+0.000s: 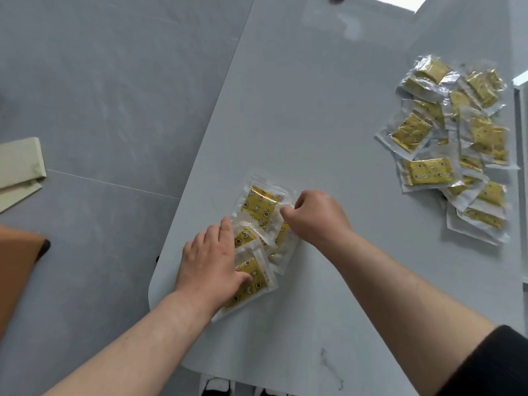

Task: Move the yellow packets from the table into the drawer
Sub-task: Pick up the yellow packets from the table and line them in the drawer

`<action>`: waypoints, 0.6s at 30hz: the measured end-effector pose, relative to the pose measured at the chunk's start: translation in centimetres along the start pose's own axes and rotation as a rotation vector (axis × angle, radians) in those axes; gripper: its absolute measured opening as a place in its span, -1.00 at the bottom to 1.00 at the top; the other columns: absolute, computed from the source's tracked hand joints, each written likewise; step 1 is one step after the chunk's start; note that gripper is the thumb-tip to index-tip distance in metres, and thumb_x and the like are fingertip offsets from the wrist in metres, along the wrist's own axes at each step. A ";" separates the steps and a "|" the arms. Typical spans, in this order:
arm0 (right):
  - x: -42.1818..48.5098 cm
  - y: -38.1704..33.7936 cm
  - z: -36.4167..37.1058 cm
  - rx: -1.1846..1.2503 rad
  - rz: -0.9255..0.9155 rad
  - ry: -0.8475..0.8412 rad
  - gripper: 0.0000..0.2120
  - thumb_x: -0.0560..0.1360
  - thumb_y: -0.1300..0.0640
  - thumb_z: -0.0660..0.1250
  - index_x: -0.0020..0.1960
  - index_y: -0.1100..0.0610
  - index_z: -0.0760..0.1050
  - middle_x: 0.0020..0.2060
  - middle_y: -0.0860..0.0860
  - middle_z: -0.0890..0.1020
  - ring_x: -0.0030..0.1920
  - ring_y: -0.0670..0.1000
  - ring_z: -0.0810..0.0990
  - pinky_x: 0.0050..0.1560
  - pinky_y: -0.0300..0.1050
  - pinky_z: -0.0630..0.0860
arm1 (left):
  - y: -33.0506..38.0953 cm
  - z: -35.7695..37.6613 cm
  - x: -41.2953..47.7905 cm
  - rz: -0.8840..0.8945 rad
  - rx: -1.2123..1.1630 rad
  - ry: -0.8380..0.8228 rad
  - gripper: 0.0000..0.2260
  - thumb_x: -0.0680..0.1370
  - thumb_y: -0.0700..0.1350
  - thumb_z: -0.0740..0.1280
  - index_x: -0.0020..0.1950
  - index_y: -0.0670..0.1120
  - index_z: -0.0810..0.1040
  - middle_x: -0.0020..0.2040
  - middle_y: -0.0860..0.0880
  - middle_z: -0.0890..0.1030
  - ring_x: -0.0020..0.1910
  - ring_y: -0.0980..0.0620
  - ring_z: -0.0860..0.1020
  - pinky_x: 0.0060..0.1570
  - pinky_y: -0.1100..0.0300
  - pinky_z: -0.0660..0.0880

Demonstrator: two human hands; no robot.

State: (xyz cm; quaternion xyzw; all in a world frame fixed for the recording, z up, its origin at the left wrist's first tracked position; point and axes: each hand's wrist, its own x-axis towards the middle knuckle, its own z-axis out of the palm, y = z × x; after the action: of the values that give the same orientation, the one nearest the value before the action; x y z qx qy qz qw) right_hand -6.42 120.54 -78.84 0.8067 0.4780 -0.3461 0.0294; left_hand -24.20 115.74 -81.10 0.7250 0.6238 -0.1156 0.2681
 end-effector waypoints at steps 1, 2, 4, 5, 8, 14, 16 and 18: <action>-0.2 -0.1 0.1 -0.005 0.044 0.019 -0.67 0.48 -0.06 0.26 0.06 0.18 0.50 -0.05 0.05 0.61 -0.03 0.11 0.56 -0.23 -0.14 0.45 | 0.0 -0.1 0.1 -0.011 -0.034 0.002 -0.09 0.34 0.25 0.47 0.50 -0.05 0.07 0.32 -0.02 0.37 0.31 -0.02 0.36 0.31 0.11 0.29; -0.4 -0.2 0.3 -0.005 0.093 0.016 -0.57 0.49 -0.10 0.25 0.18 0.21 0.46 0.06 0.10 0.58 0.06 0.15 0.54 -0.15 -0.13 0.43 | 0.0 -0.1 0.1 -0.026 -0.071 0.005 -0.16 0.33 0.23 0.48 0.44 -0.03 0.15 0.27 0.00 0.41 0.26 -0.02 0.40 0.26 0.11 0.33; -0.7 -0.5 0.9 0.022 0.178 -0.037 -0.38 0.50 -0.19 0.23 0.33 0.27 0.34 0.21 0.15 0.51 0.21 0.18 0.50 -0.01 -0.09 0.42 | -0.1 -0.3 0.2 -0.080 -0.156 0.012 -0.27 0.33 0.17 0.51 0.35 0.00 0.24 0.20 0.00 0.44 0.19 -0.03 0.45 0.16 0.10 0.39; -0.9 -0.8 1.3 0.040 0.203 -0.063 -0.31 0.50 -0.25 0.23 0.35 0.29 0.29 0.23 0.16 0.50 0.24 0.18 0.49 0.01 -0.09 0.41 | -0.3 -0.4 0.2 -0.115 -0.200 0.008 -0.31 0.34 0.15 0.52 0.33 0.01 0.26 0.19 -0.01 0.44 0.17 -0.05 0.47 0.11 0.10 0.41; -1.1 -1.6 2.7 0.060 0.246 -0.066 -0.15 0.44 -0.35 0.26 0.36 0.34 0.21 0.24 0.19 0.49 0.26 0.21 0.47 0.11 -0.02 0.46 | -0.8 -0.7 0.1 -0.189 -0.291 -0.008 -0.38 0.35 0.11 0.53 0.28 0.02 0.30 0.17 -0.01 0.43 0.11 -0.08 0.51 0.00 0.07 0.44; -1.0 -3.7 4.7 0.127 0.277 0.040 -0.06 0.39 -0.28 0.40 0.46 0.30 0.10 0.31 0.25 0.37 0.31 0.23 0.38 0.27 0.06 0.39 | -3.2 -1.0 -0.4 -0.265 -0.464 0.013 -0.46 0.36 0.02 0.54 0.22 0.02 0.35 -0.03 0.08 0.47 -0.05 -0.01 0.48 -0.11 0.13 0.43; -0.8 -4.2 5.1 0.222 0.248 0.063 -0.13 0.41 -0.18 0.44 0.46 0.28 0.13 0.33 0.22 0.36 0.33 0.21 0.36 0.32 0.05 0.36 | -4.2 -1.1 -0.5 -0.295 -0.541 0.026 -0.53 0.36 -0.02 0.54 0.15 0.01 0.39 -0.13 0.13 0.49 -0.11 0.00 0.50 -0.14 0.14 0.44; -0.5 -4.4 5.3 0.330 0.251 0.074 -0.23 0.41 -0.10 0.48 0.40 0.24 0.20 0.30 0.18 0.40 0.32 0.20 0.39 0.33 0.05 0.39 | -5.1 -1.1 -0.5 -0.315 -0.587 0.023 -0.62 0.37 -0.04 0.54 0.05 0.03 0.42 -0.18 0.15 0.53 -0.14 0.00 0.54 -0.16 0.12 0.47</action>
State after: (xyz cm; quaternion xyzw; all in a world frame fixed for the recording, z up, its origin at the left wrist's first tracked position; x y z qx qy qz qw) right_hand -12.83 120.54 -81.34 0.8659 0.3115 -0.3835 -0.0779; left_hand -29.43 116.27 -81.16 0.5127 0.7379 0.0373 0.4373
